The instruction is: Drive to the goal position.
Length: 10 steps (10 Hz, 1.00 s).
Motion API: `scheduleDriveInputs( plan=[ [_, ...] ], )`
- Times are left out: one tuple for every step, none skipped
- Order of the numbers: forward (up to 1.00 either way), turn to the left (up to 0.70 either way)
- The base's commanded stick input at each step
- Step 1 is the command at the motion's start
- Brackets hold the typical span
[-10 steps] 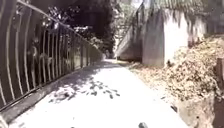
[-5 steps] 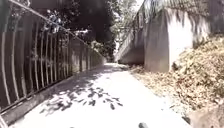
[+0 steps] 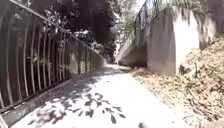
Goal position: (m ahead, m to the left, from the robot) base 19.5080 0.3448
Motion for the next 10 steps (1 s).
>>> scheduleDriveInputs(
  plan=[
    [0.5, 0.0],
    [0.5, 0.0],
    [0.5, 0.0],
    [0.5, 0.0],
    [0.5, 0.0],
    [0.5, 0.0],
    [0.5, 0.0],
    [0.5, 0.0],
    [0.5, 0.0],
    [0.5, 0.0]
  ],
)
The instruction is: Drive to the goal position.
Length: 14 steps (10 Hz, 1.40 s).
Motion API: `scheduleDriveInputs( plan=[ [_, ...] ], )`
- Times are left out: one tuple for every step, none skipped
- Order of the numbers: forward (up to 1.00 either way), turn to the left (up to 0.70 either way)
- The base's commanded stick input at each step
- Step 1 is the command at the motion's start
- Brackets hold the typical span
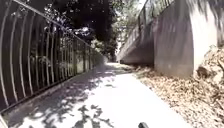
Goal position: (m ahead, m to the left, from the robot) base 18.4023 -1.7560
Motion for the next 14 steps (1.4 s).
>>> scheduleDriveInputs(
  plan=[
    [0.5, 0.0],
    [0.5, 0.0],
    [0.5, 0.0],
    [0.5, 0.0],
    [0.5, 0.0],
    [0.5, 0.0],
    [0.5, 0.0],
    [0.5, 0.0],
    [0.5, 0.0],
    [0.5, 0.0],
    [0.5, 0.0],
    [0.5, 0.0],
    [0.5, 0.0],
    [0.5, 0.0]
  ],
)
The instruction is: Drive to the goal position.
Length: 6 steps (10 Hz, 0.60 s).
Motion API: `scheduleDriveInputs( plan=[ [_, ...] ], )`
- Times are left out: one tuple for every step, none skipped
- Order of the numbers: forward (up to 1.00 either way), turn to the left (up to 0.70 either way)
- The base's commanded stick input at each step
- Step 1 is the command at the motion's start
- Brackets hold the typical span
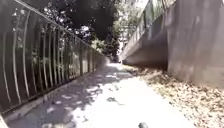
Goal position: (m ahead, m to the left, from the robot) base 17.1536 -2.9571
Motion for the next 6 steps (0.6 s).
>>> scheduleDriveInputs(
  plan=[
    [0.5, 0.0],
    [0.5, 0.0],
    [0.5, 0.0],
    [0.5, 0.0],
    [0.5, 0.0],
    [0.5, 0.0]
  ],
)
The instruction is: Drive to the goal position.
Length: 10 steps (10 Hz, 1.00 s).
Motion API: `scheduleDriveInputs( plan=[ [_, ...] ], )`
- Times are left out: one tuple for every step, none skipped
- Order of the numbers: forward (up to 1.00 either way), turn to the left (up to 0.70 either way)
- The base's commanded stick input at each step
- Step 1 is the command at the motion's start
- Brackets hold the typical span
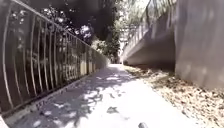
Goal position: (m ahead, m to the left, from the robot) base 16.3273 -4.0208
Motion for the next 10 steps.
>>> scheduleDriveInputs(
  plan=[
    [0.5, 0.0],
    [0.5, 0.0],
    [0.5, 0.0],
    [0.5, 0.0],
    [0.5, 0.0],
    [0.5, 0.0],
    [0.5, 0.0],
    [0.5, 0.0],
    [0.5, 0.0],
    [0.5, 0.0]
  ],
)
